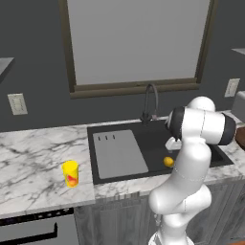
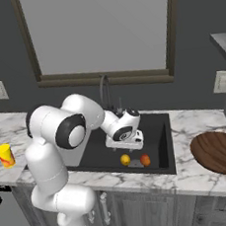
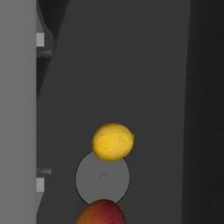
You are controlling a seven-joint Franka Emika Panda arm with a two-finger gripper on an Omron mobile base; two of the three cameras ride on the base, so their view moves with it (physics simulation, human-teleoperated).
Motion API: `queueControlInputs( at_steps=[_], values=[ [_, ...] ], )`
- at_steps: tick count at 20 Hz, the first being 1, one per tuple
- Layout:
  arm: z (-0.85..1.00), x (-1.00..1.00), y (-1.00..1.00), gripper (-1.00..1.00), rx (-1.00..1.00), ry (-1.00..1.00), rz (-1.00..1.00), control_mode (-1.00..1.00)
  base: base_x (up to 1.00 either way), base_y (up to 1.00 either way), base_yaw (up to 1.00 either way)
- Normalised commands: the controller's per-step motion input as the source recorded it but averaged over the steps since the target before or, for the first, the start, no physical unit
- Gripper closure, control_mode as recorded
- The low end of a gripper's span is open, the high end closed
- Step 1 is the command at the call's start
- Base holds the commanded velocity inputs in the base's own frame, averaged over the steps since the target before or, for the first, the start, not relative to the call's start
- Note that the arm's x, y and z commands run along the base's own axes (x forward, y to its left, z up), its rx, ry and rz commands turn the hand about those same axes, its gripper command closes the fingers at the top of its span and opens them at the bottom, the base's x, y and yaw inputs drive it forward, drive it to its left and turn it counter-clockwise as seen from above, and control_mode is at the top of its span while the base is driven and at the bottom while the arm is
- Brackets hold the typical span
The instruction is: Remove the mango and lemon from the sink. Then move the bowl and cup from the counter to the sink for washing.
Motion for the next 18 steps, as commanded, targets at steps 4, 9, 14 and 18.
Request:
queueControlInputs(
  at_steps=[4, 9, 14, 18],
  values=[
    [-0.09, 0.09, 0.0, -1.0, 0.0, 0.0, -0.03, -1.0, 0.0, 0.0, 0.0],
    [-0.12, 0.09, 0.0, -1.0, -0.02, 0.0, -0.02, -1.0, 0.0, 0.0, 0.0],
    [-0.15, 0.09, 0.0, -1.0, -0.05, 0.0, -0.01, -1.0, 0.0, 0.0, 0.0],
    [-0.14, 0.11, 0.0, -1.0, -0.05, 0.0, 0.0, -1.0, 0.0, 0.0, 0.0]
  ],
)
